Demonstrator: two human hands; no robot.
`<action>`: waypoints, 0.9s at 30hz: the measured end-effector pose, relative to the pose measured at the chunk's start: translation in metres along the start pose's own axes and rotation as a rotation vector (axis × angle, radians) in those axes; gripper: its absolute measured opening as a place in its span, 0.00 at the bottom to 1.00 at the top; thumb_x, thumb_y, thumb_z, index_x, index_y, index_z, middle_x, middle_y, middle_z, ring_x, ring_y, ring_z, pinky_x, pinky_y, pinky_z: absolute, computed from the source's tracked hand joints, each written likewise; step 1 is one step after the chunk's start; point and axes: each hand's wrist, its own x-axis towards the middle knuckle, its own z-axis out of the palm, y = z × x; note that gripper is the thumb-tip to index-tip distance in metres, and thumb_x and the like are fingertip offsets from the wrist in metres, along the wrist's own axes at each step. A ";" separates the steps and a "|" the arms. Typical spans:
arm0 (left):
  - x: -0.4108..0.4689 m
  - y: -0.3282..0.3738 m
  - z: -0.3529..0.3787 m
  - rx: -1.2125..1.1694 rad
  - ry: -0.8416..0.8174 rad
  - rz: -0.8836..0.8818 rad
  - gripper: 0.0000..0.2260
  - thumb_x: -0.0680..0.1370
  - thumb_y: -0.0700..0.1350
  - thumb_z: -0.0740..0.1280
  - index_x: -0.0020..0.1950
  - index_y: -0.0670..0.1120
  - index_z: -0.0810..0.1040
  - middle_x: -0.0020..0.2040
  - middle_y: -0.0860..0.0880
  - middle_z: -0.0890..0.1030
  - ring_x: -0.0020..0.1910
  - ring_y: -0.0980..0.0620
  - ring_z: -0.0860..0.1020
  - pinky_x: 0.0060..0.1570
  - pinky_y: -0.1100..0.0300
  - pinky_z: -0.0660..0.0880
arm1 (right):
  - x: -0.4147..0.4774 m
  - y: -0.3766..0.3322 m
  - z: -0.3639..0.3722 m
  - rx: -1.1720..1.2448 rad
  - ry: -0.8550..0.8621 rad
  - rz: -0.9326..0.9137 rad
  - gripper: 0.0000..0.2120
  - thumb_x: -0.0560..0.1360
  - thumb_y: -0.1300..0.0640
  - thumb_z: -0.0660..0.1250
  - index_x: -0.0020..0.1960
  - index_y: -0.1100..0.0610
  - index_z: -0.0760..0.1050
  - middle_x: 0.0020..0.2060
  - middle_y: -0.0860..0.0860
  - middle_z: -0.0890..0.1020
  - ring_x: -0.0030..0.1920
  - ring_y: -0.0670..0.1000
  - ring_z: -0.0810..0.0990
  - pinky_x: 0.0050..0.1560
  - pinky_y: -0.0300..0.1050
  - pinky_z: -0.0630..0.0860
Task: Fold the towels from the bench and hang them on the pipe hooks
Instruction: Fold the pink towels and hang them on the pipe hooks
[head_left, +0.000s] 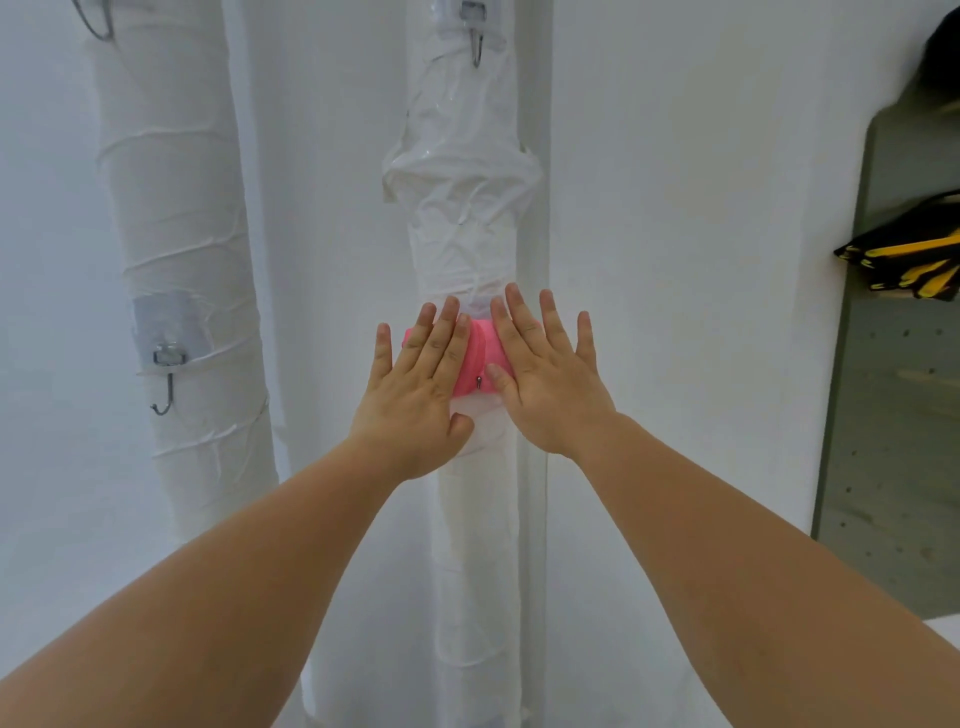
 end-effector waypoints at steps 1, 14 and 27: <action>-0.001 0.000 -0.001 0.008 0.011 -0.005 0.43 0.76 0.54 0.59 0.81 0.47 0.32 0.81 0.50 0.31 0.80 0.49 0.32 0.77 0.37 0.37 | -0.002 -0.001 -0.001 -0.012 0.013 -0.004 0.31 0.84 0.40 0.41 0.80 0.46 0.30 0.80 0.43 0.31 0.80 0.53 0.30 0.78 0.65 0.35; -0.047 -0.035 -0.018 -0.173 0.109 -0.096 0.44 0.73 0.56 0.59 0.83 0.48 0.41 0.84 0.48 0.41 0.82 0.47 0.40 0.78 0.38 0.40 | -0.032 -0.064 0.006 -0.016 0.264 0.106 0.31 0.84 0.42 0.50 0.83 0.49 0.44 0.83 0.50 0.44 0.82 0.55 0.39 0.78 0.66 0.40; -0.221 -0.176 0.001 -0.361 -0.220 0.277 0.41 0.78 0.60 0.57 0.82 0.49 0.36 0.82 0.47 0.33 0.81 0.45 0.33 0.78 0.41 0.35 | -0.119 -0.291 0.067 -0.331 -0.003 0.489 0.30 0.83 0.40 0.49 0.82 0.49 0.49 0.83 0.52 0.46 0.82 0.55 0.40 0.79 0.65 0.43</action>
